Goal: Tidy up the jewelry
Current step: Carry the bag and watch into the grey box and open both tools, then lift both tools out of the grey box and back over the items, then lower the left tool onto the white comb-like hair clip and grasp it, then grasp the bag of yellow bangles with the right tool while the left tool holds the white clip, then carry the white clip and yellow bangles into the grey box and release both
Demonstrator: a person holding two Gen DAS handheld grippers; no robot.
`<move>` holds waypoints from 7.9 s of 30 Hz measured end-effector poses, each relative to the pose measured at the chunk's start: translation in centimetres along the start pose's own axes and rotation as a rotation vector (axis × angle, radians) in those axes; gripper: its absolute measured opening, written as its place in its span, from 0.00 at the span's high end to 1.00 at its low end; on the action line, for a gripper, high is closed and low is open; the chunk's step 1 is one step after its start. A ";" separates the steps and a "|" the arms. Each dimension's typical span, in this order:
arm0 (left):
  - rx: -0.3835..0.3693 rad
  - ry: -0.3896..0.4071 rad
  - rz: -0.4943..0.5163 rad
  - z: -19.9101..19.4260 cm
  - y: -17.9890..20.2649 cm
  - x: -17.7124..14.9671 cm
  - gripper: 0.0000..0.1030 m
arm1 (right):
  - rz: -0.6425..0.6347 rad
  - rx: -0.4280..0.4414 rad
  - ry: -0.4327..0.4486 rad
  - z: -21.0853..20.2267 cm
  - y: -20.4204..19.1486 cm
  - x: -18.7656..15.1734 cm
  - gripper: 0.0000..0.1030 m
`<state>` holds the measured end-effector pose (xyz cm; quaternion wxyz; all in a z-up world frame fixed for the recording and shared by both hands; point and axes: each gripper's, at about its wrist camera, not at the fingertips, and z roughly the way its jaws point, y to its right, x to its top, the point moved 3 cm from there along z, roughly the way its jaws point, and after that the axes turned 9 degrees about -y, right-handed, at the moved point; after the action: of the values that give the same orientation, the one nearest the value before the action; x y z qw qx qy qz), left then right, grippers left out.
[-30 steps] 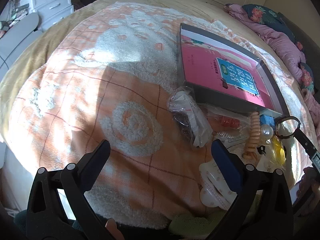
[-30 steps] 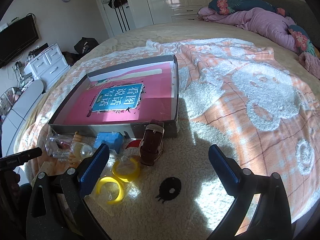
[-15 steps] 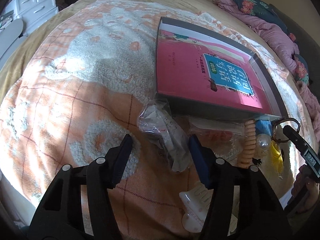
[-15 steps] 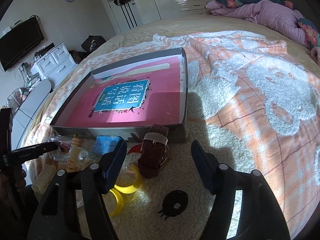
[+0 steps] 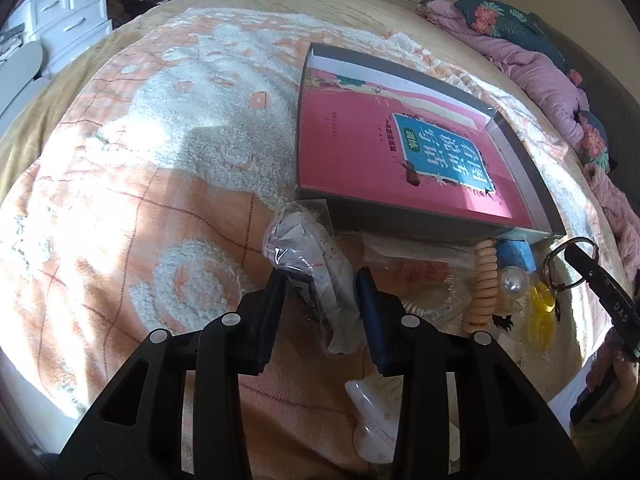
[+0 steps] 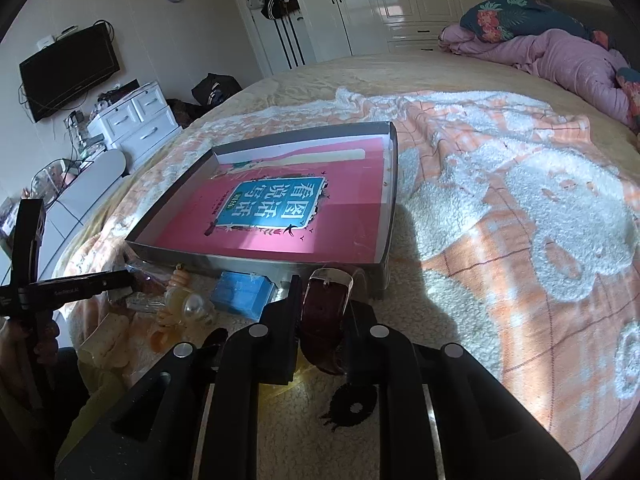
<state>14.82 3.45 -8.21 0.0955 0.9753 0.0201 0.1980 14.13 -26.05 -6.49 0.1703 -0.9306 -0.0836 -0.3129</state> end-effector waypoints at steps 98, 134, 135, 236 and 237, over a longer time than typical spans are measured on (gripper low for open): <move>0.118 0.170 0.188 -8.4 5.6 -2.3 0.22 | -0.109 0.013 0.049 -8.3 -5.6 -1.5 0.07; 0.116 0.029 0.167 -7.0 3.8 -8.9 0.22 | -0.108 0.033 -0.089 -6.5 -6.0 -6.6 0.07; 0.100 0.022 0.158 -6.9 3.6 -9.0 0.29 | -0.108 0.035 -0.092 -6.4 -6.0 -6.7 0.07; -0.023 0.159 0.185 -4.8 7.2 1.4 0.82 | -0.104 -0.071 0.050 -3.0 -2.0 1.5 0.44; -0.025 0.157 0.187 -4.6 7.4 1.6 0.82 | -0.106 -0.072 0.050 -2.9 -2.0 1.7 0.44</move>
<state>14.54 -2.83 -1.98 0.0868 0.9531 -0.0661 0.2822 13.39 -25.13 -2.75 0.1221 -0.9223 -0.1170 -0.3475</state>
